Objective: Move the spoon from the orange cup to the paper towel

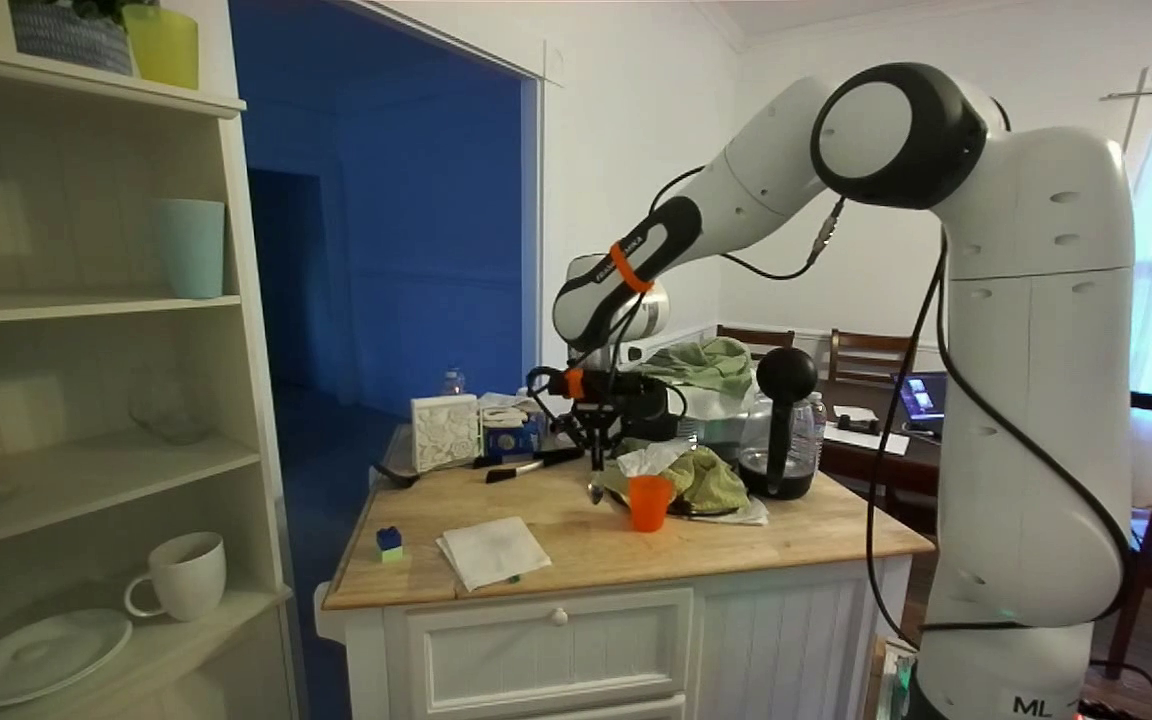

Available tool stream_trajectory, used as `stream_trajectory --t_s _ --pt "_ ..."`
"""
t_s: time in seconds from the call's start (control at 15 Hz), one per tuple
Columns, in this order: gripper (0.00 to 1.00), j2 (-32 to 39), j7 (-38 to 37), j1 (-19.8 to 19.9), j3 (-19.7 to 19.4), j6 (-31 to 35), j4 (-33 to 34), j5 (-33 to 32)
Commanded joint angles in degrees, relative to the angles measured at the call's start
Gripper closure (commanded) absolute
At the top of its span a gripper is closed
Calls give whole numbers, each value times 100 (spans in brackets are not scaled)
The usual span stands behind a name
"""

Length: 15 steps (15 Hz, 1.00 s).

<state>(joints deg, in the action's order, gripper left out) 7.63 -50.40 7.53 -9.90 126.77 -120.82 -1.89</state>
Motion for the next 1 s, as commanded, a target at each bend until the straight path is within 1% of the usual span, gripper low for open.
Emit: stream_trajectory --t_s 0.0,0.2,0.27,0.4,0.47,0.53,0.67,0.93 --pt "96 586 -227 -21 135 -305 597 1094" --pt "96 951 -164 37 212 -328 931 1879" --pt "96 1076 -85 83 250 -220 1026 2244" --pt "98 1298 -7 149 288 -169 1218 2810" --pt "98 1406 35 169 277 -303 1335 2905" --pt "93 1133 -72 13 176 -143 991 2538" --pt "93 1301 -54 50 184 -148 1139 2690" --pt "93 1360 -54 60 188 -156 1200 2721"
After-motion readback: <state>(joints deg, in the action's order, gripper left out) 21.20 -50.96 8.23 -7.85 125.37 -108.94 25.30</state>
